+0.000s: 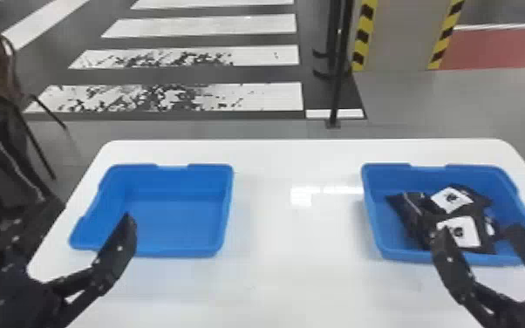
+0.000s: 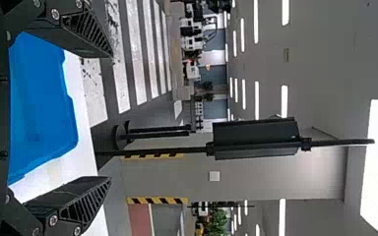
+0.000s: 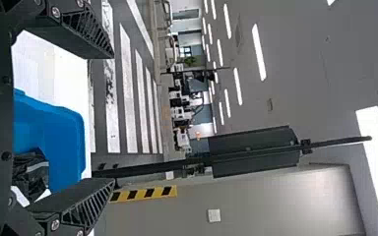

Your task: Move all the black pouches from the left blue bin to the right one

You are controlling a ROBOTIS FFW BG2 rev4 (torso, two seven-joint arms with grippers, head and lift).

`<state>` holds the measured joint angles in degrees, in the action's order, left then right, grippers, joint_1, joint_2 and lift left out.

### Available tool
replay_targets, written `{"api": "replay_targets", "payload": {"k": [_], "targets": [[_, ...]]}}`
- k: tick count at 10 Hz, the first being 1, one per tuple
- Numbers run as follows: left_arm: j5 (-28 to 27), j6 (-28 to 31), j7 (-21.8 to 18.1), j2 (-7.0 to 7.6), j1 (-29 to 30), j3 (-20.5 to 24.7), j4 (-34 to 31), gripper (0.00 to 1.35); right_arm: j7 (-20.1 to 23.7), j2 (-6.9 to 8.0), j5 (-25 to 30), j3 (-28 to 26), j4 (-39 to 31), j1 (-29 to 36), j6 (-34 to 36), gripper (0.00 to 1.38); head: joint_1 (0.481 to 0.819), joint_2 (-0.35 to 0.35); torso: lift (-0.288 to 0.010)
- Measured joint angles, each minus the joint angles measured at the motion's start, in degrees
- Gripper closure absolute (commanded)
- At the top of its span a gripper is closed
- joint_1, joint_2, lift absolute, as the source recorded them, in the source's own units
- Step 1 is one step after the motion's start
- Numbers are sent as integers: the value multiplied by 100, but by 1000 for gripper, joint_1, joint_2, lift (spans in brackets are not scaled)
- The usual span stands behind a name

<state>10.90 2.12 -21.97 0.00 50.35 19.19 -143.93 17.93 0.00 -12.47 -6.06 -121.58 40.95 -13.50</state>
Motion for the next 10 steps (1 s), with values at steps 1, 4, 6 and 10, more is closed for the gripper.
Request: {"api": "replay_targets", "payload": {"k": [1,4,6,10], "targets": [[5,19,5,0,-1,-9,0,160,0,0,-13,30,26,-11,0,130,695,85,-140],[9,50,9,0,13,-11,0,160,0,0,-64,91,69,-31,0,130,695,91,-140],[26,81,9,0,26,-1,0,160,0,0,-92,92,82,-31,0,130,695,92,-140],[37,121,9,0,27,1,0,160,0,0,-131,92,99,-17,0,130,695,92,-140]]}}
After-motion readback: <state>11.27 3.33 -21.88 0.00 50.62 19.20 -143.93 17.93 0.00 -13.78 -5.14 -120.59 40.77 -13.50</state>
